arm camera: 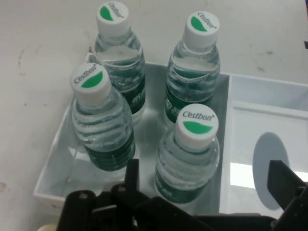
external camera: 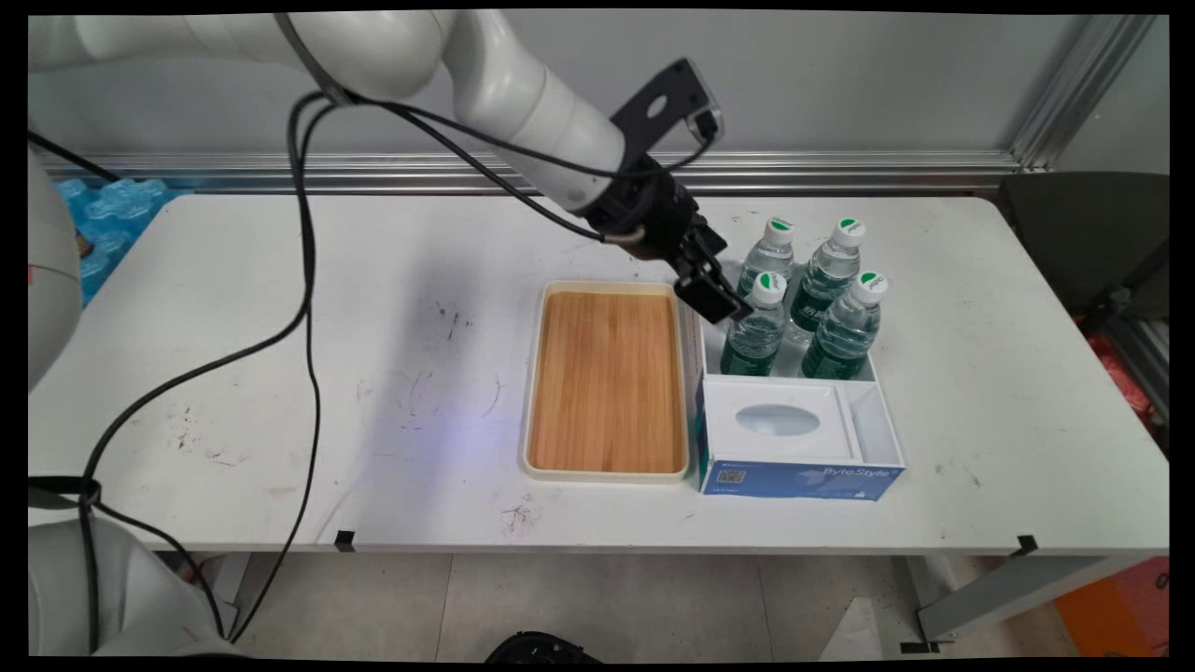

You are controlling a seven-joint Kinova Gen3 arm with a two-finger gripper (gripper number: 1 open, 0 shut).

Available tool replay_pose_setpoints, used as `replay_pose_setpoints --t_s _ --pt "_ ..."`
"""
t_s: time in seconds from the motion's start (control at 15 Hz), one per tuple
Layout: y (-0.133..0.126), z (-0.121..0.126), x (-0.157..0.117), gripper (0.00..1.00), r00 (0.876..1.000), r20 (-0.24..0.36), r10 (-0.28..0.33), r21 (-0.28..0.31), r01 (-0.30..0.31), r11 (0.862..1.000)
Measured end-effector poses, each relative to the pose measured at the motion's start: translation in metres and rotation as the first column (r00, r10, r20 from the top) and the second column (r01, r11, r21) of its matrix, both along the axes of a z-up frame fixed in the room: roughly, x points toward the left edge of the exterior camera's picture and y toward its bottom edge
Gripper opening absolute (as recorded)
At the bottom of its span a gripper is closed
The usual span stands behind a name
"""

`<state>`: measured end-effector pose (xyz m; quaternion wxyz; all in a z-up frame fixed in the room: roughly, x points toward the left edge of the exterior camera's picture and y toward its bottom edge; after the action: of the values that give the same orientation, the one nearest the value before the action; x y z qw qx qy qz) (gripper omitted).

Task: Pick up the green bottle from the white box

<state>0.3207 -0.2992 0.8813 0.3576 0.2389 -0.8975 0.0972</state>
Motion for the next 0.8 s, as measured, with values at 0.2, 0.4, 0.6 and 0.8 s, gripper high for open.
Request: replay_pose_setpoints --t_s 0.2,0.4,0.6,0.8 --pt "-0.003 -0.013 -0.008 1.00 1.000 -0.010 0.009 -0.002 -0.009 1.000" --pt "-0.007 -0.026 -0.016 1.00 1.000 -0.018 0.024 -0.003 -0.024 1.000" --pt "-0.010 -0.034 -0.020 1.00 0.999 -0.023 0.034 -0.003 -0.034 0.999" --pt "-0.012 -0.043 -0.024 1.00 0.999 -0.027 0.047 -0.002 -0.047 0.999"
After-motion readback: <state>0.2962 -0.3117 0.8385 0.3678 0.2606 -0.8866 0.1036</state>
